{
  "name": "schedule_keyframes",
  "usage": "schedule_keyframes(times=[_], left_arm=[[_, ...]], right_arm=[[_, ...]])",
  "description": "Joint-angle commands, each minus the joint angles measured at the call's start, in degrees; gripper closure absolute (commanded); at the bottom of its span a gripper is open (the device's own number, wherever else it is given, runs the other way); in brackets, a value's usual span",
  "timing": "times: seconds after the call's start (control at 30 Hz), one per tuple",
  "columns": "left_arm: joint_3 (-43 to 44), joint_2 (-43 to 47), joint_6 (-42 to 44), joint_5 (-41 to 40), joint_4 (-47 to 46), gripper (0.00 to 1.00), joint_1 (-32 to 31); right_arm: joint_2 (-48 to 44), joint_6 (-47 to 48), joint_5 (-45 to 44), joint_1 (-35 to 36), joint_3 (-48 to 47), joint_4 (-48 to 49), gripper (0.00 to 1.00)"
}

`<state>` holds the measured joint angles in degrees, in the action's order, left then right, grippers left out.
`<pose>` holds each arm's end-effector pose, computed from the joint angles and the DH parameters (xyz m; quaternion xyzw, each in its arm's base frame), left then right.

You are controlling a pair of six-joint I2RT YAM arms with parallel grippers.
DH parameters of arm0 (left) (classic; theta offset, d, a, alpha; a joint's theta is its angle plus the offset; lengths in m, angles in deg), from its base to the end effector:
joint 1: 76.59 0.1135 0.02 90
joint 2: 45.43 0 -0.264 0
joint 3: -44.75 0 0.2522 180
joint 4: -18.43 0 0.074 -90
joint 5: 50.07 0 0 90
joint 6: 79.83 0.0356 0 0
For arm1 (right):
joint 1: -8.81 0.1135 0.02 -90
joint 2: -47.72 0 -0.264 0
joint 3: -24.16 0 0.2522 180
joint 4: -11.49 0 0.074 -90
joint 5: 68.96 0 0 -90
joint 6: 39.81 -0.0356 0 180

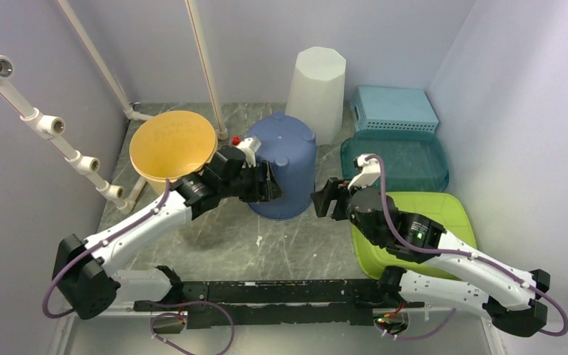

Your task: Turn the large container upside down

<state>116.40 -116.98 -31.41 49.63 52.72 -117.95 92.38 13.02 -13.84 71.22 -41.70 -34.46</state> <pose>0.2054 -0.1888 0.3031 0.0379 0.8806 -0.3648 0.2999 0.0926 0.1333 0.3471 -0.0179 0.8194 0.2298 0.5248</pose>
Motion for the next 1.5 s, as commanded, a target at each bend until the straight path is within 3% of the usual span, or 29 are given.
schedule_keyframes(times=[0.0, 0.13, 0.23, 0.4, 0.5, 0.57, 0.67, 0.83, 0.9, 1.03, 1.13, 1.2, 1.3, 1.43, 1.47], left_arm=[[0.0, 10.2, 2.1, -9.0, 8.6, 0.28, -0.8], [2.4, 21.0, 4.4, -17.8, 17.0, 0.20, -0.8], [7.4, 23.3, 8.8, -22.4, 21.9, 0.16, -0.8], [18.8, 13.6, 19.5, -31.1, 31.0, 0.12, -0.6], [26.2, 6.9, 21.0, -38.8, 36.8, 0.12, 0.0], [28.7, 4.9, 23.5, -35.3, 36.1, 0.10, 3.9], [30.2, 1.6, 26.5, -23.1, 35.3, 0.09, 14.7], [31.0, -5.2, 31.5, -19.7, 34.4, 0.09, 18.2], [31.8, -7.8, 31.4, -19.1, 34.8, 0.14, 19.8], [31.1, -8.5, 32.0, -13.7, 32.8, 0.15, 20.9], [31.1, -9.8, 32.5, -14.3, 34.3, 0.17, 21.7], [31.9, -12.3, 33.0, -12.9, 36.8, 0.24, 22.3], [31.5, -13.2, 33.0, -10.5, 37.7, 0.45, 22.5], [31.3, -11.5, 32.6, -8.8, 38.3, 0.59, 22.4], [31.6, -11.2, 32.6, -8.9, 39.3, 0.68, 22.5]], right_arm=[[3.4, -1.1, 7.0, -1.5, -2.4, 1.6, 0.24], [5.4, -2.5, 9.2, -1.8, -1.3, 3.5, 0.21], [6.1, -3.5, 12.5, -1.8, 0.2, 6.9, 0.21], [8.2, -5.0, 14.5, -1.9, 1.0, 8.8, 0.20], [9.2, -6.2, 16.1, -1.8, 1.5, 9.9, 0.20], [9.8, -6.9, 17.9, -1.8, 2.3, 11.4, 0.20], [10.7, -8.5, 20.0, -1.8, 3.2, 13.1, 0.20], [10.6, -10.0, 22.0, -1.8, 5.0, 15.2, 0.19], [10.5, -10.1, 22.1, -1.9, 5.2, 15.2, 0.19], [10.5, -9.6, 21.8, -1.8, 5.1, 13.3, 0.19], [9.8, -9.8, 21.3, -1.8, 5.9, 13.2, 0.18], [9.3, -9.8, 21.0, -1.8, 6.3, 13.6, 0.18], [9.4, -8.9, 20.5, -2.0, 6.5, 14.8, 0.18], [12.3, -6.2, 19.2, -2.7, 3.7, 14.7, 0.17], [13.4, -5.4, 18.5, -3.1, 2.6, 14.2, 0.17]])
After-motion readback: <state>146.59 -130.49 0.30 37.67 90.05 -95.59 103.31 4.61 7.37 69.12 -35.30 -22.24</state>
